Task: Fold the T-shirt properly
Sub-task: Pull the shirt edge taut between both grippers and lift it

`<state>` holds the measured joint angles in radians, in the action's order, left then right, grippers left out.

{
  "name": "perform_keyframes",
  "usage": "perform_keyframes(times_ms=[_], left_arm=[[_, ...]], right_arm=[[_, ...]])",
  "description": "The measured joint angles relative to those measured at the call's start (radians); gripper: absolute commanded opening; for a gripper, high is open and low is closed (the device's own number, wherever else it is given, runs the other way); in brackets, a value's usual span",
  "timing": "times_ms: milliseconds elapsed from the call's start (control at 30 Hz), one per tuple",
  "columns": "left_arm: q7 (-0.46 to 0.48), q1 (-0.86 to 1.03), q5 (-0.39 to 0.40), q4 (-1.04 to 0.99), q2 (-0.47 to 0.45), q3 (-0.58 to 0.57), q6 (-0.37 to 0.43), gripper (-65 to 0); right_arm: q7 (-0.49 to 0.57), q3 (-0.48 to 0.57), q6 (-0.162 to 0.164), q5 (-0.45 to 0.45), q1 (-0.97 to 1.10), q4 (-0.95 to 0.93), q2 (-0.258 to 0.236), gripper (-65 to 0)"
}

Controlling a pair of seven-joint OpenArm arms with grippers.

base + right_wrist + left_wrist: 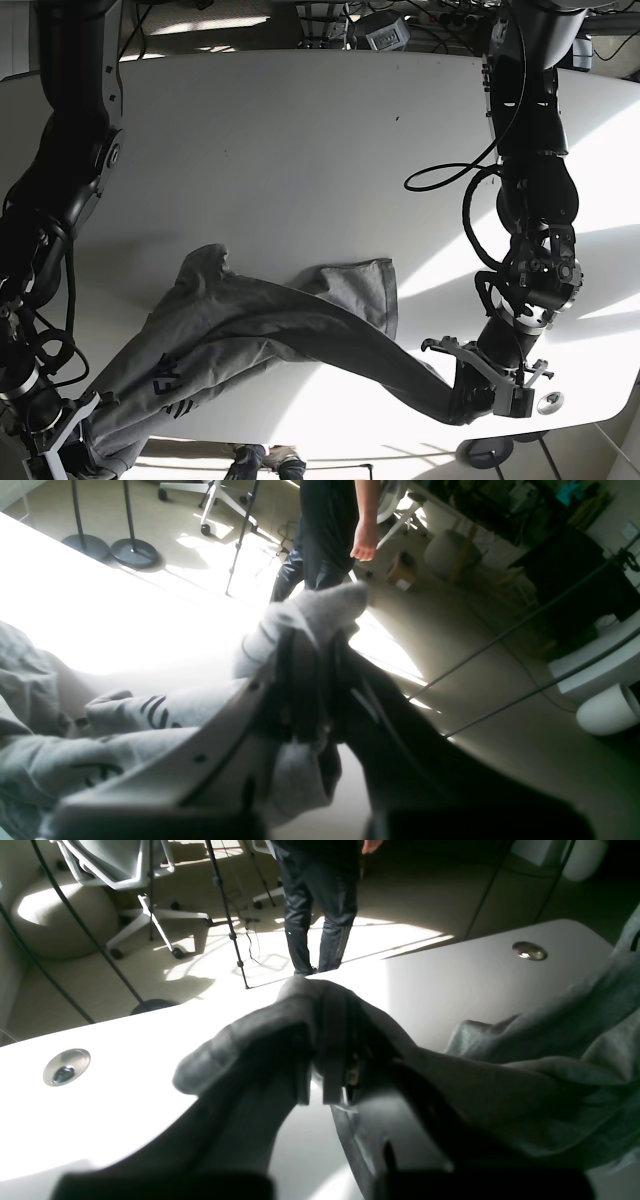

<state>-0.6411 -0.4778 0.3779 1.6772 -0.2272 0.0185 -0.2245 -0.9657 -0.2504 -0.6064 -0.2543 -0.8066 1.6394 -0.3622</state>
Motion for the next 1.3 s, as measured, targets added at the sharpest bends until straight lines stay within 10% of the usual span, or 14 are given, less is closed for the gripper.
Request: perform_keyframes(times_ms=[300, 533, 1000, 1300], left_arm=[[-0.129, -0.466, -0.003, -0.199, 0.0, 0.176, -0.061, -65.0], [-0.19, -0.497, 0.002, -0.201, -0.031, 0.196, -0.061, -65.0], [-0.286, 0.233, 0.005, 0.233, -0.015, 0.363, -0.065, -65.0], [-0.285, 0.634, 0.264, 0.262, 0.009, 0.573, -0.061, -65.0]], right_arm=[[0.023, -0.005, 0.0, 0.018, -0.367, -0.287, -0.004, -62.9], [0.042, -0.04, -0.005, 0.01, -0.26, -0.254, -0.011, -62.9], [0.027, -0.273, 0.003, -0.117, 0.639, 0.175, 0.119, -62.9], [0.045, -0.486, 0.003, -0.116, 0.927, 0.211, 0.255, -62.9]])
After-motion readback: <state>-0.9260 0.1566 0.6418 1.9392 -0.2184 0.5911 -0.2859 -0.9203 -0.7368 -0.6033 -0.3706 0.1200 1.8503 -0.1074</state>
